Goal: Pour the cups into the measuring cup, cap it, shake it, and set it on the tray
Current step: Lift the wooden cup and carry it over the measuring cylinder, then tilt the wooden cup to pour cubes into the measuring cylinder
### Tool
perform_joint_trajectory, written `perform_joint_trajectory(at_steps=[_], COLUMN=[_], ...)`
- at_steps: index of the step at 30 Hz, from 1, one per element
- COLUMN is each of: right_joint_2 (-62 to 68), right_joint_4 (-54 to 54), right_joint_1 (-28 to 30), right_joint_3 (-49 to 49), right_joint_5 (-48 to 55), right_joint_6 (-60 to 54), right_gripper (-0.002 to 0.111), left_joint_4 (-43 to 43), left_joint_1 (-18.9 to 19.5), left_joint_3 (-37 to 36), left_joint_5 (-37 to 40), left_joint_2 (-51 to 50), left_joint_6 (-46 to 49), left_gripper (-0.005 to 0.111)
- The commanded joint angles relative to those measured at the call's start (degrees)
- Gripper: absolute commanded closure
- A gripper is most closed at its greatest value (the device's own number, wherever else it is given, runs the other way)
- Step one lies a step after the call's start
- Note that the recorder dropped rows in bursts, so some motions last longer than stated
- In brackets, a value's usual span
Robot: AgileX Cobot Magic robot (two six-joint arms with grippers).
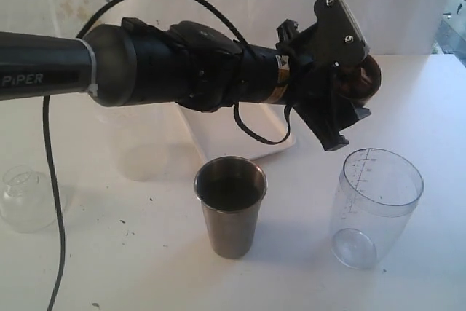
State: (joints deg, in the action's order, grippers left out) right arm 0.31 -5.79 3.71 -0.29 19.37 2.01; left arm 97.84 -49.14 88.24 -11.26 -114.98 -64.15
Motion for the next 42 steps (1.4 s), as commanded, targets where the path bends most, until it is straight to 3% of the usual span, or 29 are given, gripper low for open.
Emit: perform_joint_trajectory(at_steps=[1, 7, 10, 13, 22, 42], right_joint_2=[-0.3, -0.3, -0.3, -0.3, -0.3, -0.3], right_joint_4=[0.1, 0.1, 0.1, 0.1, 0.1, 0.1], right_joint_1=[0.3, 0.3, 0.3, 0.3, 0.3, 0.3], right_joint_3=[0.3, 0.3, 0.3, 0.3, 0.3, 0.3], right_joint_5=[-0.1, -0.1, -0.1, -0.1, -0.1, -0.1], right_joint_6=[0.2, 0.2, 0.2, 0.2, 0.2, 0.2], right_gripper=[0.108, 0.108, 0.108, 0.108, 0.108, 0.108], left_joint_4=[1.3, 2.1, 2.1, 2.1, 2.1, 2.1], left_joint_1=[-0.2, -0.2, -0.5, -2.1, -3.5, -4.3], left_joint_3=[0.5, 0.4, 0.4, 0.4, 0.2, -2.5], left_joint_5=[-2.0, -3.1, 0.8, 7.0, 9.9, 5.0], left_joint_2=[3.6, 3.6, 3.6, 3.6, 3.6, 3.6], left_joint_6=[-0.3, 2.3, 5.7, 2.8, 7.5, 10.2], left_gripper=[0.107, 0.107, 0.107, 0.107, 0.107, 0.107])
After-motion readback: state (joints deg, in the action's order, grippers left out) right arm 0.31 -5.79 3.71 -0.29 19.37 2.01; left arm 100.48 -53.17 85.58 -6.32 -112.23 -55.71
